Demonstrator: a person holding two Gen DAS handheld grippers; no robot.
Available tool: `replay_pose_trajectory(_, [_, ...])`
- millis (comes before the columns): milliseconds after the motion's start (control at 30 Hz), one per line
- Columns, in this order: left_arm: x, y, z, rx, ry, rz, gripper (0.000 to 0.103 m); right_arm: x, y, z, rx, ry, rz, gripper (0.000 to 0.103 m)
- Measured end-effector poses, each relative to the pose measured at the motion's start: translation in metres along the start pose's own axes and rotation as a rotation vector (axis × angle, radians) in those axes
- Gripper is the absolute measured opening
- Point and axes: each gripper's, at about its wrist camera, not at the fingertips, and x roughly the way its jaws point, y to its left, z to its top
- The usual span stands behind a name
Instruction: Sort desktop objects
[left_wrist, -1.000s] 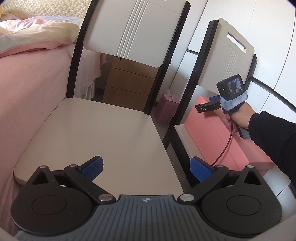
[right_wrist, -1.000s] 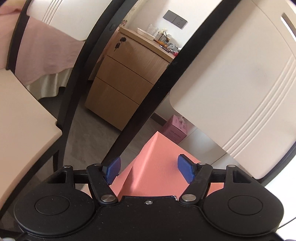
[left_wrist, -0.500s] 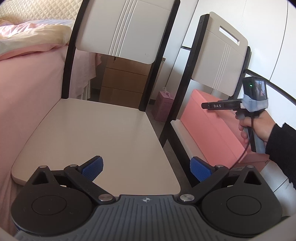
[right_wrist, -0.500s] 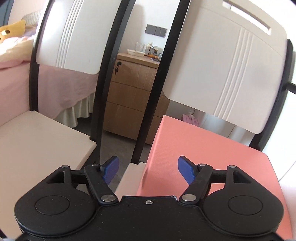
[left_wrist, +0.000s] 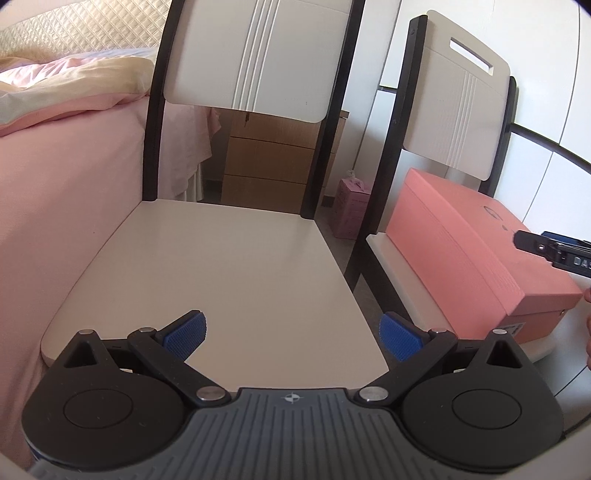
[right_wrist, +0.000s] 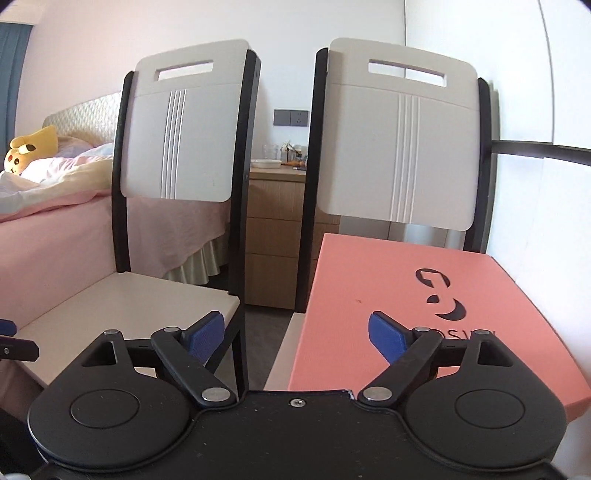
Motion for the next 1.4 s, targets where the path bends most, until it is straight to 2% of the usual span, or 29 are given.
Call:
replay_pose_trajectory(67, [-0.001, 0.000, -0.002, 0.008, -0.006, 0.013, 0.101, -0.017, -0.021, -0.008, 0.042, -0.061, -0.036, 0.097])
replay_pose_trajectory(200, [0.000, 0.002, -0.006, 0.007, -0.004, 0.039, 0.101, -0.037, -0.066, -0.031, 0.089, -0.176, -0.058, 0.103])
replay_pose_trajectory(333, [0.000, 0.001, -0.005, 0.011, -0.013, 0.046, 0.101, -0.044, -0.083, -0.053, 0.084, -0.112, -0.113, 0.102])
replay_pose_trajectory(467, [0.001, 0.001, -0.006, 0.020, -0.017, 0.058, 0.101, -0.041, -0.081, -0.053, 0.144, -0.072, -0.104, 0.103])
replay_pose_trajectory(600, [0.000, 0.001, -0.007, 0.020, -0.016, 0.065, 0.101, -0.034, -0.065, -0.033, 0.161, -0.040, -0.079, 0.103])
replay_pose_trajectory(700, [-0.004, 0.002, -0.007, 0.021, -0.028, 0.061, 0.101, -0.032, -0.045, -0.018, 0.195, -0.045, -0.022, 0.103])
replay_pose_trajectory(867, [-0.010, 0.005, -0.007, 0.014, -0.042, 0.069, 0.101, -0.028, 0.001, -0.007, 0.190, -0.042, 0.042, 0.102])
replay_pose_trajectory(1133, [-0.016, 0.009, -0.007, 0.020, -0.077, 0.100, 0.103, -0.018, 0.061, -0.021, 0.193, 0.013, 0.106, 0.102])
replay_pose_trajectory(1400, [-0.017, 0.012, -0.007, 0.014, -0.082, 0.108, 0.103, -0.010, 0.091, -0.042, 0.200, 0.038, 0.145, 0.102])
